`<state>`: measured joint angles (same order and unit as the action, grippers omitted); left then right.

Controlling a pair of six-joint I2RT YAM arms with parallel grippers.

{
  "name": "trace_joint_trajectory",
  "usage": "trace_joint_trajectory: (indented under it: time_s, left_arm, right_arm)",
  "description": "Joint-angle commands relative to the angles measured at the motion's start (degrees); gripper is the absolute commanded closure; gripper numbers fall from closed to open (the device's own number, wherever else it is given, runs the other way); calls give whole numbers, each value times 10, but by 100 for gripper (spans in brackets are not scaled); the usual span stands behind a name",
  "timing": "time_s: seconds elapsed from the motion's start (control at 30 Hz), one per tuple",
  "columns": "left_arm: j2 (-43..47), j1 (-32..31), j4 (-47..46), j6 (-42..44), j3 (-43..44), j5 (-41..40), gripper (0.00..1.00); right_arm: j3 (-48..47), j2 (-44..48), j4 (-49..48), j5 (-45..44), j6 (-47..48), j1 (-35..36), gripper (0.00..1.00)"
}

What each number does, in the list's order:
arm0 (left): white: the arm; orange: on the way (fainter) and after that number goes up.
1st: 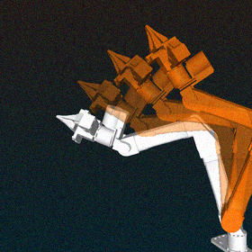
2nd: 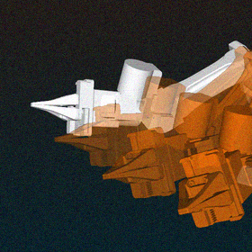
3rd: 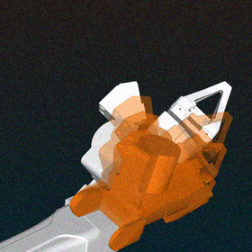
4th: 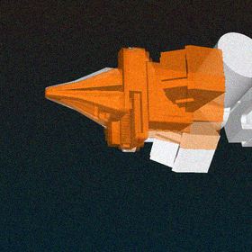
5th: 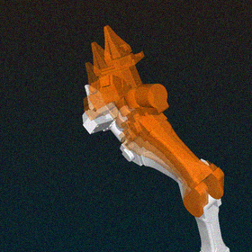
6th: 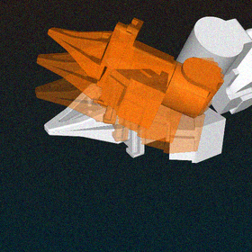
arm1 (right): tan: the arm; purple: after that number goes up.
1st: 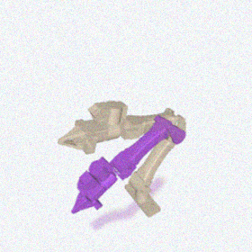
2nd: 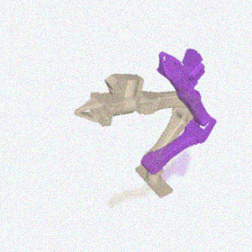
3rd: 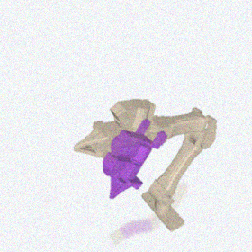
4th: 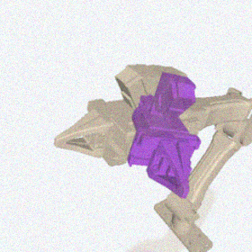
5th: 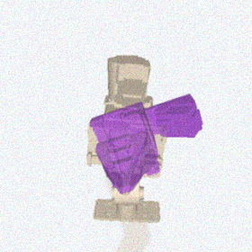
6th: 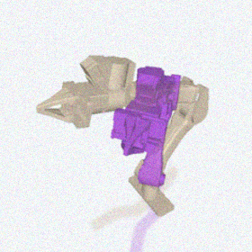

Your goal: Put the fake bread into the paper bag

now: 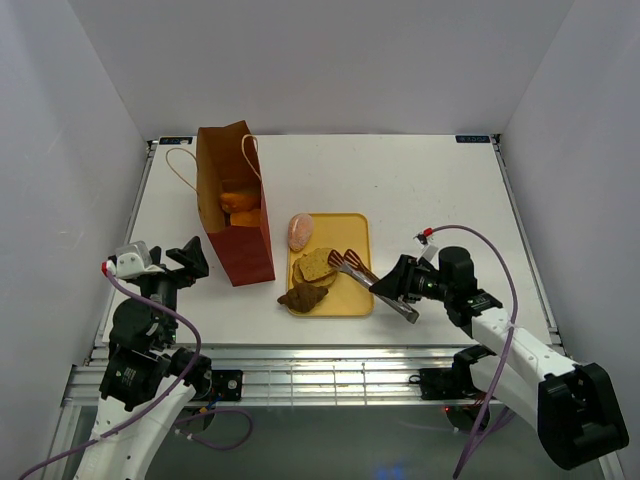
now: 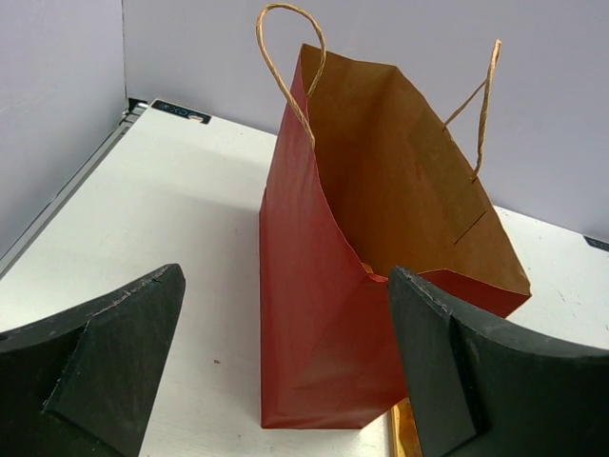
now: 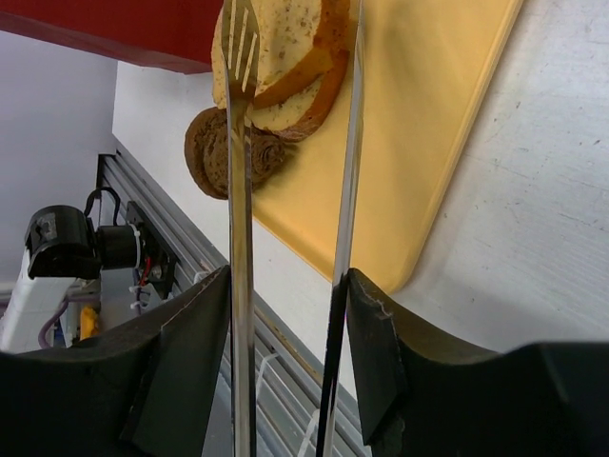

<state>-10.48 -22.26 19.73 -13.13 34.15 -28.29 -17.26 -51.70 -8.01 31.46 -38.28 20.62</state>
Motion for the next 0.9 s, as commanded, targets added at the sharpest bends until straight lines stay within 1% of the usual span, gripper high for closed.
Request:
trace_joint_trajectory:
  time_s: [0.0,0.1,0.23,0.33,0.47,0.57,0.77,0.87]
  left_arm:
    - [-12,-2,5,1,-1,9,2]
    - [-13,-2,5,1,-1,12,2]
    - [-10,-2,5,1,-1,10,2]
    - [-8,-2,5,1,-1,10,2]
    - [-8,-2,4,1,-2,10,2]
    - [-6,-2,5,1,-2,10,2]
    - [-4,-2,5,1,-1,8,2]
    - [-2,-2,5,1,-1,8,2]
  right_arm:
    - [6,-16,-45,22,-2,-1,44]
    - [6,-34,-48,29,-2,-1,48]
    - [-1,-29,-42,28,0,-1,64]
    - [-16,-11,-16,20,8,-1,70]
    - [-49,17,37,-12,31,-1,72]
    - [-71,41,57,-19,34,-2,73]
    - [-102,67,72,-24,30,-2,73]
    - [-117,73,77,-9,35,-2,74]
